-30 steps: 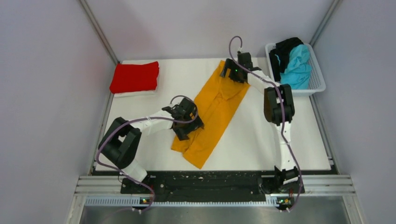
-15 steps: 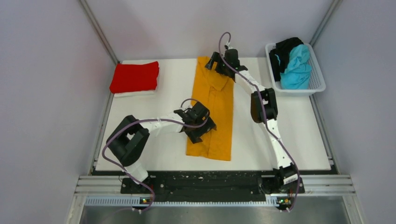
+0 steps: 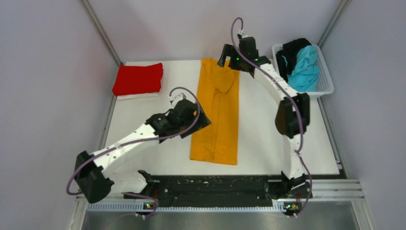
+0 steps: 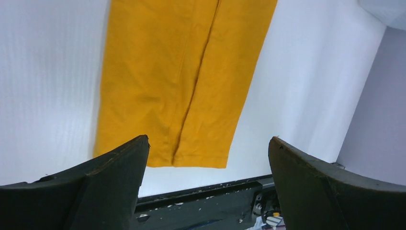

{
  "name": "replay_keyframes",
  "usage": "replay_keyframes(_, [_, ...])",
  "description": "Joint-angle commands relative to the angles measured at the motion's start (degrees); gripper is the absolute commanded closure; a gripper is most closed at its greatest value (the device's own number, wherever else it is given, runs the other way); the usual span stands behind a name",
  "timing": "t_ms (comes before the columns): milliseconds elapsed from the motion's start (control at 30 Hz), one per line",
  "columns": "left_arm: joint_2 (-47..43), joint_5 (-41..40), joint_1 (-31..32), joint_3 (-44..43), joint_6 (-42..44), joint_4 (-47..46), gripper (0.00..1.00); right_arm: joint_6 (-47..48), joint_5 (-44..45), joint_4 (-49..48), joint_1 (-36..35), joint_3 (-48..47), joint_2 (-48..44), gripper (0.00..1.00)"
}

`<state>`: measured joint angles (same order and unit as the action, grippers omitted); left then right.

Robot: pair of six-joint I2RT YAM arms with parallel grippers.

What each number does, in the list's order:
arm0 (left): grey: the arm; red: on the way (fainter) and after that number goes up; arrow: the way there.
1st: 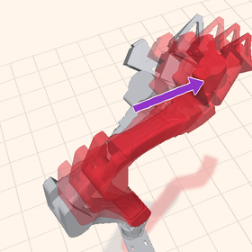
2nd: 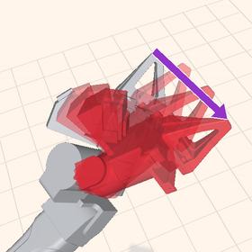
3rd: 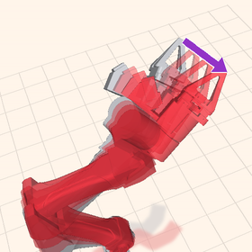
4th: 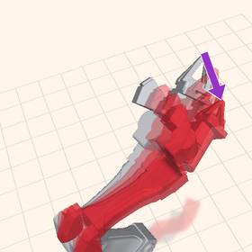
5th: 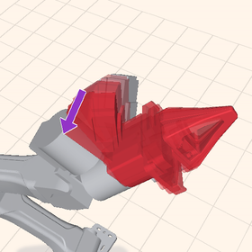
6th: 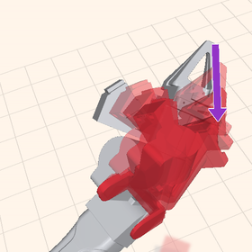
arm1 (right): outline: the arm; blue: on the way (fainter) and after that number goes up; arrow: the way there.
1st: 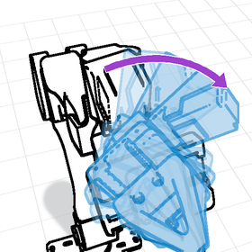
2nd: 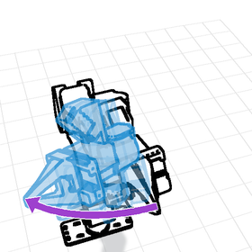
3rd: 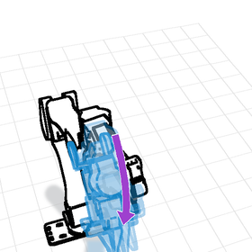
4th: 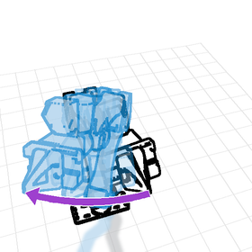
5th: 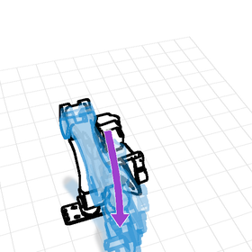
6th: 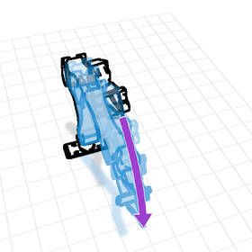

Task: Fold and stack the t-shirts
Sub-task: Rotate the tshirt 90 degrees, then grab the bottom of the folded rectangular tshirt with both arms

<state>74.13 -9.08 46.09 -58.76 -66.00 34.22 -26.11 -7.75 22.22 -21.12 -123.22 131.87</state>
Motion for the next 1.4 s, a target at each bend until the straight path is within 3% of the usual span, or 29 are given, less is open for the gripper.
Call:
replay_keyframes(0, [-7.58, -5.42, -0.65, 4.17, 9.31, 9.49, 0.01, -0.45, 7.46, 6.56, -2.28, 24.77, -28.16, 0.01])
replay_keyframes(100, [-10.85, -3.78, -1.79, 10.48, 11.19, 10.87, 0.01, -5.48, 11.37, 5.23, -6.74, 49.83, -45.56, 0.01])
replay_keyframes(200, [-12.95, 0.20, -3.56, 15.67, 12.11, 9.69, 0.01, -12.36, 13.13, 4.29, -13.22, 67.82, -57.80, 0.01])
replay_keyframes(333, [-15.50, 4.89, -4.48, 21.12, 12.94, 5.58, 0.01, -22.20, 14.04, 3.95, -21.53, 82.12, -69.77, 0.03])
replay_keyframes(433, [-16.20, 8.69, -4.73, 25.32, 12.77, 1.07, 0.10, -28.07, 14.73, 1.32, -26.07, 90.12, -74.62, 0.04])
replay_keyframes(633, [-13.67, 12.82, -5.13, 28.96, 12.20, -5.51, 0.33, -36.35, 15.88, -3.00, -32.62, 94.74, -73.76, 0.09])
replay_keyframes(900, [-10.47, 13.75, -5.47, 31.93, 10.95, -12.19, 0.45, -41.11, 18.20, -2.31, -37.16, 95.30, -69.77, 0.14])
replay_keyframes(1033, [-7.70, 14.14, -5.69, 32.27, 10.36, -14.67, 0.56, -42.95, 17.95, -3.43, -38.47, 96.56, -68.95, 0.19])
replay_keyframes(1367, [-3.65, 14.00, -5.92, 33.09, 10.60, -15.41, 1.00, -46.07, 20.48, -4.31, -40.34, 98.43, -66.94, 0.39])
